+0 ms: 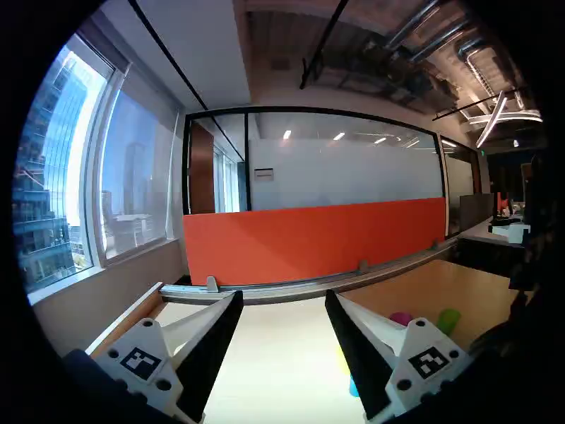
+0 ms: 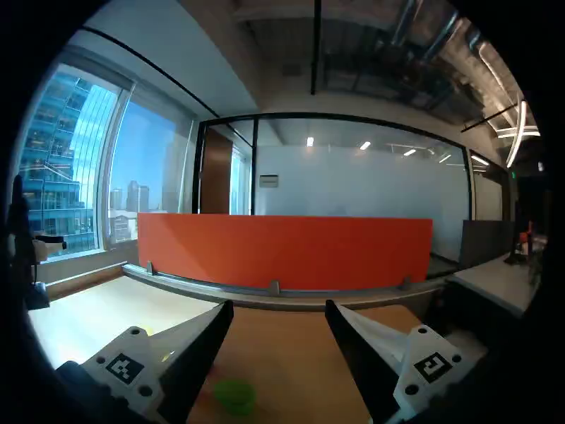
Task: Pour water
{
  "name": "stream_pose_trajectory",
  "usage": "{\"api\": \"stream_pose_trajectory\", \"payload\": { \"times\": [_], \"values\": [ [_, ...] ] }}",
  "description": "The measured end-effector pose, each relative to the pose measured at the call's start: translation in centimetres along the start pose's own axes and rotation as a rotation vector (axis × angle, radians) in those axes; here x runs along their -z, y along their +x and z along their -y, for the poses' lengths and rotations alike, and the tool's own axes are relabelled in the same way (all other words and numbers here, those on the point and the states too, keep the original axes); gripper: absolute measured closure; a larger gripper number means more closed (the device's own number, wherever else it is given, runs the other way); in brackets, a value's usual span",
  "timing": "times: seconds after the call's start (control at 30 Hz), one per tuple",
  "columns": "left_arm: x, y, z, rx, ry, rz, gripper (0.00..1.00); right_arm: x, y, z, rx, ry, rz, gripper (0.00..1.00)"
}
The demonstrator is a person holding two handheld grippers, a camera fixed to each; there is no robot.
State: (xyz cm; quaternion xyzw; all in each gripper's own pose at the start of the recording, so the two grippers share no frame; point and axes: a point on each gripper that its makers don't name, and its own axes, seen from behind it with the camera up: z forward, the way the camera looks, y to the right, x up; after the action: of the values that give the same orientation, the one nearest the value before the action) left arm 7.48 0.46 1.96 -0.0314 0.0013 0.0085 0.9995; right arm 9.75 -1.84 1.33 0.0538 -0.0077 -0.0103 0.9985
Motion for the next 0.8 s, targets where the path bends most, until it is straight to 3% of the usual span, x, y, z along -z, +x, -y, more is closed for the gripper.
{"api": "stream_pose_trajectory", "payload": {
  "times": [0.27, 0.67, 0.8],
  "values": [
    [-0.2, 2.2, -1.4, 0.026, -0.081, 0.010, 0.15, 0.1, 1.6, 0.8, -0.008, 0.047, 0.002, 0.00],
    [0.9, 2.5, -4.9, 0.035, -0.265, 0.023, 0.15, 1.6, 1.6, 4.4, -0.055, 0.248, 0.030, 0.00],
    [1.1, 2.4, -5.8, 0.033, -0.319, 0.030, 0.15, 2.0, 1.8, 5.2, -0.045, 0.300, 0.034, 0.00]
  ]
}}
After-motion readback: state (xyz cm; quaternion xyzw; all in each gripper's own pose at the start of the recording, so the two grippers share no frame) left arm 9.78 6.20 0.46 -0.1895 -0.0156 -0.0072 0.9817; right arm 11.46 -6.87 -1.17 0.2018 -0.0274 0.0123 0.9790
